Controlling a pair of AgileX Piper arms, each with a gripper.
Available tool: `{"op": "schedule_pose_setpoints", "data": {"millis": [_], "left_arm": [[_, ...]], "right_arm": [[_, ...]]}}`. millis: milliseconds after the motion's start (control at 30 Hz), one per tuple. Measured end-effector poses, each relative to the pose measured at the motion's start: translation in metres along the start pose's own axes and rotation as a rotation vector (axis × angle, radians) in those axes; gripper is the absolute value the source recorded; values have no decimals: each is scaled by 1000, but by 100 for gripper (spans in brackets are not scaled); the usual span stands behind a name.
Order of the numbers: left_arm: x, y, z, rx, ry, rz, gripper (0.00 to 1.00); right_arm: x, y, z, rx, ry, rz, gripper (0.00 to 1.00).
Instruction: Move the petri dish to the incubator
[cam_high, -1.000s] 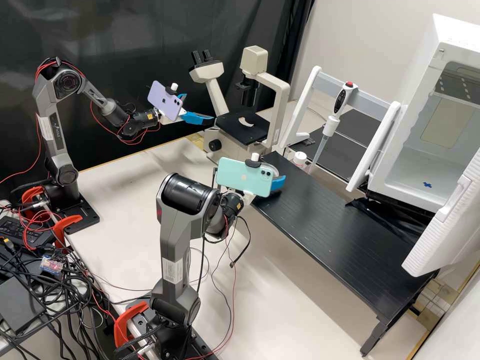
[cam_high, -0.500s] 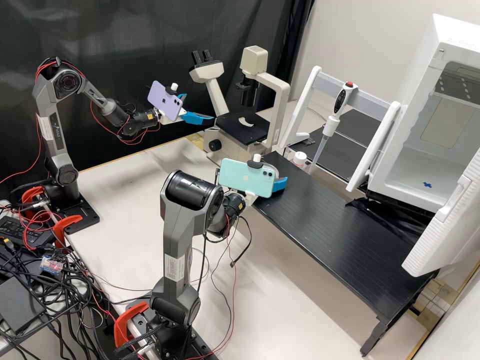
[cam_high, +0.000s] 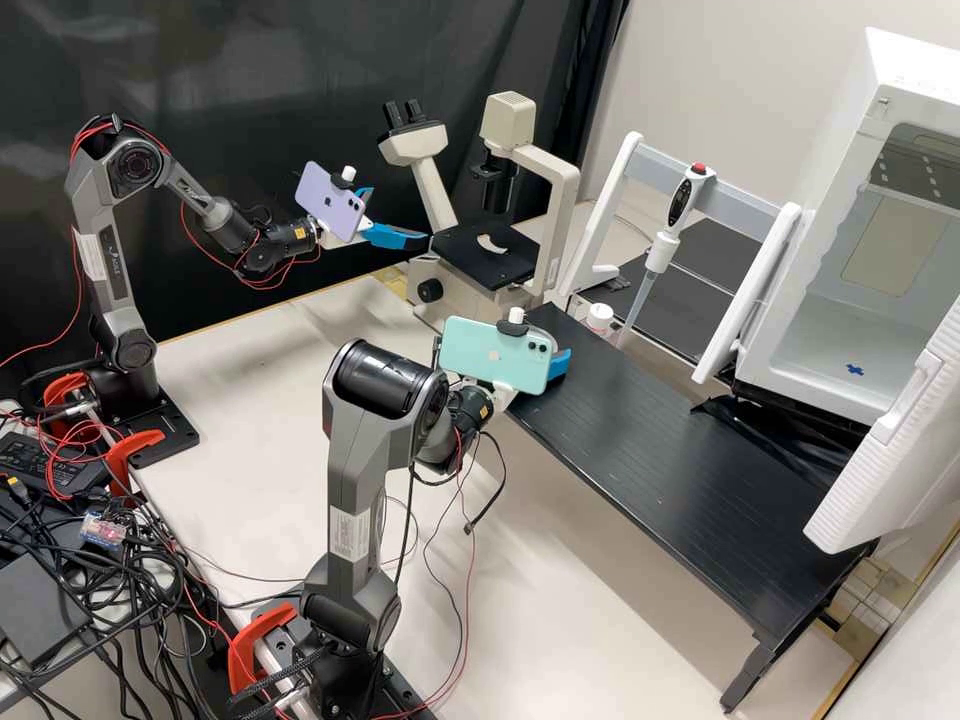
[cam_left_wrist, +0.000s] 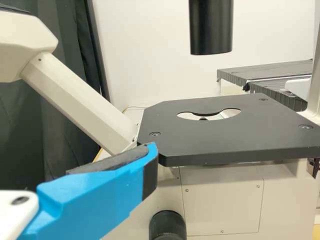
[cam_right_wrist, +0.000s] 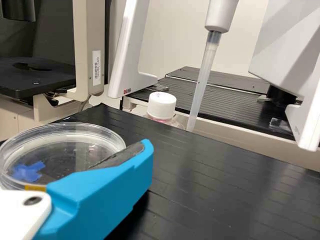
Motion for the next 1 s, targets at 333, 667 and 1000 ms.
{"op": "schedule_pose_setpoints", "data": {"millis": [333, 667, 1000], "left_arm": [[0, 0, 0, 0, 0, 0, 100], [0, 0, 0, 0, 0, 0, 100], [0, 0, 0, 0, 0, 0, 100]], "right_arm": [[0, 0, 1, 16, 0, -7, 0], [1, 3, 3, 11, 1, -6, 0], [-22, 34, 32, 86, -103, 101, 0]]}}
